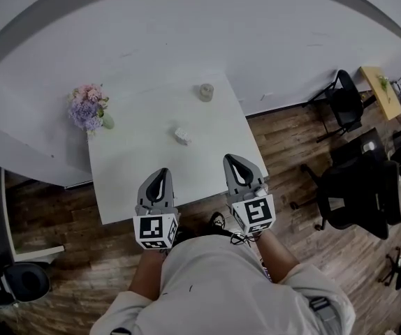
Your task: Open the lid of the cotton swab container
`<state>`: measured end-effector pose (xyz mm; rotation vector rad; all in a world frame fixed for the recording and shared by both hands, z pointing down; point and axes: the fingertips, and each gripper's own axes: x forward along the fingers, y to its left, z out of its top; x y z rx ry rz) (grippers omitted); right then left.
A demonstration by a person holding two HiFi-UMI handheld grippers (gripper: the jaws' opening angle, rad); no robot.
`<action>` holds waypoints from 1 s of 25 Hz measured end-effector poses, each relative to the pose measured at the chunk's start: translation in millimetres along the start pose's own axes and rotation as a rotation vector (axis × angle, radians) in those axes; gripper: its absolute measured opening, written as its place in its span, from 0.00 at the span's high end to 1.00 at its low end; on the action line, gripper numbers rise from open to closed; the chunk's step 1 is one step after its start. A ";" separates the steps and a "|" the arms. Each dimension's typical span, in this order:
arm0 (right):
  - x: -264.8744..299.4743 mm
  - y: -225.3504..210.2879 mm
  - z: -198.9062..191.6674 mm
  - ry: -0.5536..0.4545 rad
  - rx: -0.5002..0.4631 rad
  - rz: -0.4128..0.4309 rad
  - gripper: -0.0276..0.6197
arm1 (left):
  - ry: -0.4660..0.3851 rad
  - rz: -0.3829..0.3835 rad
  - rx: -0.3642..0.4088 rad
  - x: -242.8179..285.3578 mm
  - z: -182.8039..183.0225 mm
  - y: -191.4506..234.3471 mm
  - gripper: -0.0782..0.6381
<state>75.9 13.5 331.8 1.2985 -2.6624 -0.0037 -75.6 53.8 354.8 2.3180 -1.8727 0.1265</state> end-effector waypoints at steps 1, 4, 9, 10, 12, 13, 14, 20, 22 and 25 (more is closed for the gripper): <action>-1.5 -1.5 0.4 -0.002 -0.002 0.002 0.96 | -0.009 0.001 0.001 0.1 3.7 -1.6 0.86; -6.3 -6.8 0.7 -0.001 -0.011 0.001 0.96 | -0.020 -0.001 0.020 1.6 10.7 -6.9 0.86; -8.2 -17.7 -0.8 0.002 0.002 -0.012 0.96 | -0.013 0.015 -0.004 7.4 9.5 -8.2 0.86; -8.6 -19.5 -1.5 0.000 0.006 -0.017 0.96 | -0.015 0.018 -0.003 7.8 9.1 -8.4 0.86; -12.0 -22.1 -4.1 0.003 0.010 -0.027 0.96 | -0.013 0.023 0.006 6.4 6.4 -9.6 0.86; -13.7 -23.4 -5.2 0.006 0.010 -0.030 0.96 | -0.011 0.023 0.009 5.6 5.0 -10.1 0.86; -14.8 -24.6 -5.9 0.009 0.010 -0.032 0.96 | -0.009 0.025 0.011 4.9 4.3 -10.2 0.86; -13.4 -22.5 -7.2 0.017 -0.002 -0.023 0.96 | -0.005 0.028 0.019 2.9 3.9 -7.4 0.86; -12.2 -19.2 -7.7 0.017 0.002 -0.025 0.96 | -0.002 0.024 0.019 2.6 1.7 -6.8 0.86; -11.2 -13.0 -9.5 0.017 0.004 -0.021 0.96 | 0.002 0.019 0.022 1.5 -2.0 -5.5 0.86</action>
